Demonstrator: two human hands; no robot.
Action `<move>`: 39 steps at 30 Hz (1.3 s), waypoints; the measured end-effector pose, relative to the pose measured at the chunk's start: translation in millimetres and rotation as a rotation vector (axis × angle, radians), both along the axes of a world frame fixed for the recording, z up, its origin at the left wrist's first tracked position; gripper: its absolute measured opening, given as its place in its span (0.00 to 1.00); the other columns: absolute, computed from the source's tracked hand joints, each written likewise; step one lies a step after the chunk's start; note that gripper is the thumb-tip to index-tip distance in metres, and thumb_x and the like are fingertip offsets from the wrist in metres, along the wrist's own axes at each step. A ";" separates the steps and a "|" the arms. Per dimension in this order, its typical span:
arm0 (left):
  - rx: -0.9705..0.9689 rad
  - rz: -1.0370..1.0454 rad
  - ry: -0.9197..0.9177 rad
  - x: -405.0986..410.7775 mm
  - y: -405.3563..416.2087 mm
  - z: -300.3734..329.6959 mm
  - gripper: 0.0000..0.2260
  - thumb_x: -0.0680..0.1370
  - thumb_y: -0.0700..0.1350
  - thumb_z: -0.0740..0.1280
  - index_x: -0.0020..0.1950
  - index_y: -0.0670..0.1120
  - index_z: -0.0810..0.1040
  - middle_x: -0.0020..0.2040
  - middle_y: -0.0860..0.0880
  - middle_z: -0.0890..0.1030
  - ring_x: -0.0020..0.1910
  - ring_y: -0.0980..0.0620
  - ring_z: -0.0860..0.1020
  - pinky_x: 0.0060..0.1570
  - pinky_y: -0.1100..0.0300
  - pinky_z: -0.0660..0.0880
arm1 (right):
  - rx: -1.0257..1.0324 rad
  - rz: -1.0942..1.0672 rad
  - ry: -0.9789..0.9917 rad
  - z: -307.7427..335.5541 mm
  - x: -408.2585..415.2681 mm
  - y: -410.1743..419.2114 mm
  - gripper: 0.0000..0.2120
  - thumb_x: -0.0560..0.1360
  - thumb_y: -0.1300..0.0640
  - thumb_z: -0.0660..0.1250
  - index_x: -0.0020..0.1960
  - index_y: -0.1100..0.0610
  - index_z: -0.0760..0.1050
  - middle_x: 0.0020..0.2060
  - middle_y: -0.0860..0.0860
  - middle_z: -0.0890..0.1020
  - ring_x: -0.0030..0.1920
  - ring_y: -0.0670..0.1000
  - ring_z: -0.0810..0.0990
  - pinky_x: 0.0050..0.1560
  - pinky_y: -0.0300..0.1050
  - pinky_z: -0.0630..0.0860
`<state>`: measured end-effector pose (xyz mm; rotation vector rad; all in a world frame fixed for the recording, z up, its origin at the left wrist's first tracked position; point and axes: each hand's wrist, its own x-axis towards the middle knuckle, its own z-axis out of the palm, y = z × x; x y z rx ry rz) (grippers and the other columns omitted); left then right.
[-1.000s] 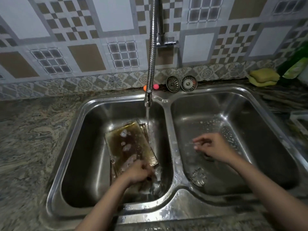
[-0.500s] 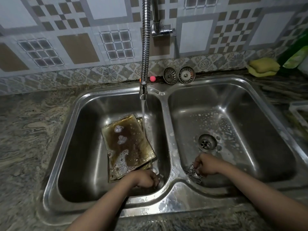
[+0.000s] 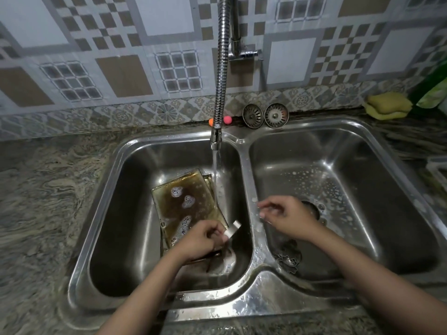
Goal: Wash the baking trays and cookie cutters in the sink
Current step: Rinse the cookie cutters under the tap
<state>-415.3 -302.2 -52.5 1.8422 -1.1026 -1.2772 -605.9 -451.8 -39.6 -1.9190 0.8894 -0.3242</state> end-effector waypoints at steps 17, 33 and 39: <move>-0.374 0.605 0.102 31.1 -31.2 39.8 0.10 0.76 0.36 0.68 0.50 0.51 0.82 0.50 0.44 0.84 0.52 0.41 0.82 0.57 0.40 0.76 | 0.151 -0.068 -0.371 16.8 91.2 0.6 0.13 0.72 0.65 0.71 0.55 0.55 0.80 0.49 0.59 0.83 0.49 0.53 0.82 0.52 0.45 0.80; -0.462 0.815 0.193 24.0 -30.5 31.8 0.08 0.75 0.37 0.70 0.50 0.47 0.83 0.47 0.44 0.85 0.45 0.43 0.83 0.53 0.45 0.79 | 0.198 -0.126 -0.476 10.2 100.8 7.7 0.11 0.72 0.65 0.72 0.53 0.55 0.81 0.46 0.52 0.85 0.45 0.48 0.84 0.47 0.38 0.80; -0.475 0.883 0.191 31.2 -22.5 26.9 0.08 0.75 0.37 0.69 0.48 0.49 0.83 0.47 0.44 0.85 0.45 0.43 0.84 0.49 0.51 0.81 | 0.197 -0.077 -0.475 6.8 113.4 14.9 0.11 0.72 0.63 0.72 0.50 0.50 0.81 0.46 0.47 0.84 0.45 0.47 0.84 0.48 0.40 0.80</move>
